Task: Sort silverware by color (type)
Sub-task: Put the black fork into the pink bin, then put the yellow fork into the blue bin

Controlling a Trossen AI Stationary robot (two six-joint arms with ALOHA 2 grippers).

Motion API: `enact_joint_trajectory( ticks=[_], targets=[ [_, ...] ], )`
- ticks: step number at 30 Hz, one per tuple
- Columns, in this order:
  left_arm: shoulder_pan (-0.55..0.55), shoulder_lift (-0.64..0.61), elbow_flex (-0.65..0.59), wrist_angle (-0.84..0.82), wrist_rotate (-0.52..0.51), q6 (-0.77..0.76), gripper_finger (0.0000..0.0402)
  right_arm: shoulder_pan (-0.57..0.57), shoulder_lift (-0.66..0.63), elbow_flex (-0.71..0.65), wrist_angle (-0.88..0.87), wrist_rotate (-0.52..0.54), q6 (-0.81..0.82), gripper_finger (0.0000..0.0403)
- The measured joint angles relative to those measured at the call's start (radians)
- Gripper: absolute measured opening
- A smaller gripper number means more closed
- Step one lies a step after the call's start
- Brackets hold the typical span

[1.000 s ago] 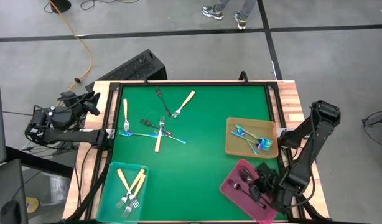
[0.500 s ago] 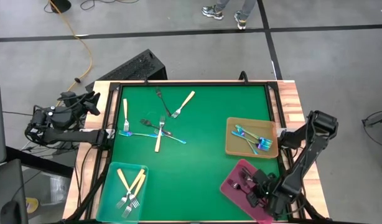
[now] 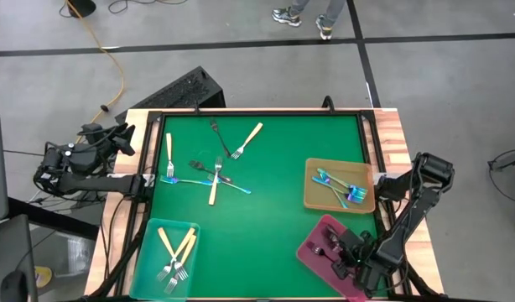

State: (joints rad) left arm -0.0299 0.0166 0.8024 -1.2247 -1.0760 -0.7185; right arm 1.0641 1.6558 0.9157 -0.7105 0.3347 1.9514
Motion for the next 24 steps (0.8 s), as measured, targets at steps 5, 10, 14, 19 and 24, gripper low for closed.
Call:
enact_joint_trajectory(
  ticks=[5, 10, 14, 19, 24],
  targets=[
    [0.0, 0.0, 0.0, 0.0, 0.0, 0.0, 0.0158, 0.0, 0.0, 0.0, 0.007, 0.0, -0.026, 0.0074],
    [0.0, 0.0, 0.0, 0.0, 0.0, 0.0, 0.0158, 0.0, 0.001, 0.022, -0.006, 0.001, -0.039, 0.0085],
    [0.0, 0.0, 0.0, 0.0, 0.0, 0.0, 0.0158, -0.004, -0.004, 0.047, -0.007, 0.002, -0.092, 0.0088],
    [0.0, 0.0, 0.0, 0.0, 0.0, 0.0, 0.0158, -0.033, -0.024, 0.081, -0.011, 0.001, -0.183, 0.0088],
    [0.0, 0.0, 0.0, 0.0, 0.0, 0.0, 0.0158, -0.084, -0.047, 0.114, -0.015, 0.001, -0.311, 0.0088]
  ],
)
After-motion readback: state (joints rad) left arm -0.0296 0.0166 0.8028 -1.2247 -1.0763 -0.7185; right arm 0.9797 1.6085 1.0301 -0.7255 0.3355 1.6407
